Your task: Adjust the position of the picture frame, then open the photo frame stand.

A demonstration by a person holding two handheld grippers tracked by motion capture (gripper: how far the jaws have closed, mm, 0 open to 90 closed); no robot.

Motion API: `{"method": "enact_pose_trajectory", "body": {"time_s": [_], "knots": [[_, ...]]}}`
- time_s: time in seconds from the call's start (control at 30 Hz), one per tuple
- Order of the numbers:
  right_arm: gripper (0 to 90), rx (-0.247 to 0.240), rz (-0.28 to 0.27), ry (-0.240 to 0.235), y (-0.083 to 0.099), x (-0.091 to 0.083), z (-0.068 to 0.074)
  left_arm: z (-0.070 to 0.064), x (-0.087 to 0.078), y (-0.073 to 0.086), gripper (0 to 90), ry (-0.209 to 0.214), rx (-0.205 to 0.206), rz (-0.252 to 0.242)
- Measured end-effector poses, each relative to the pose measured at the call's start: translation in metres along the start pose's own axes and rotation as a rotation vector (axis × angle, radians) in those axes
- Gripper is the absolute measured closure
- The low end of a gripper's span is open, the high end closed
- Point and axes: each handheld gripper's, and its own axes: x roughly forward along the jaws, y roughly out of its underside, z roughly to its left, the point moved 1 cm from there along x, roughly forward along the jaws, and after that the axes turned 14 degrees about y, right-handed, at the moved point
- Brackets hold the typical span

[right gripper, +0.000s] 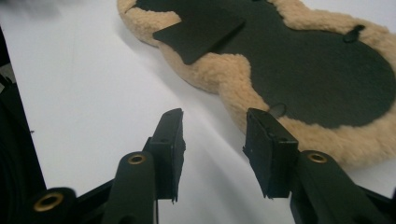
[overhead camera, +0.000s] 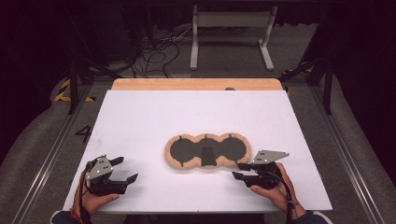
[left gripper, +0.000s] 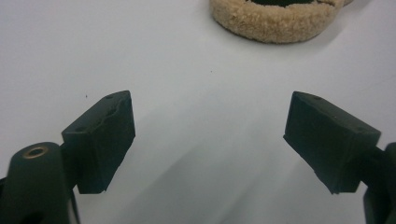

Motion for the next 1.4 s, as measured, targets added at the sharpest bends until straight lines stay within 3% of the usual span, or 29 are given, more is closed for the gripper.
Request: {"method": "enact_pose_trajectory", "body": {"time_s": [0.13,0.2,0.33,0.57,0.63,0.8,0.97,1.4], "knots": [[47.7,-0.033,0.008,0.008,-0.005,0.005,0.005,0.000,-0.002,0.003,8.9,-0.016,-0.031,-0.011],[39.2,-0.047,0.012,0.014,-0.007,0.007,0.007,0.001,-0.002,0.005,6.2,-0.028,-0.055,0.000],[26.4,-0.069,0.021,0.029,-0.010,0.011,0.010,0.000,-0.003,0.006,5.7,-0.028,-0.052,0.008],[37.5,-0.075,0.032,-0.014,-0.013,0.016,0.016,-0.002,-0.006,0.006,5.8,-0.036,-0.049,0.001],[46.1,-0.084,0.036,-0.028,-0.014,0.017,0.019,-0.003,-0.006,0.006,6.1,-0.034,-0.045,-0.003],[57.5,-0.060,0.047,-0.047,-0.015,0.021,0.022,-0.004,-0.007,0.007,6.6,-0.035,-0.035,0.001],[61.3,-0.024,0.074,-0.056,-0.014,0.029,0.022,-0.004,-0.007,0.007,6.9,-0.035,-0.031,0.004],[63.1,0.001,0.079,-0.056,-0.016,0.034,0.023,-0.007,0.000,0.004,8.1,-0.022,-0.026,0.013]]}}
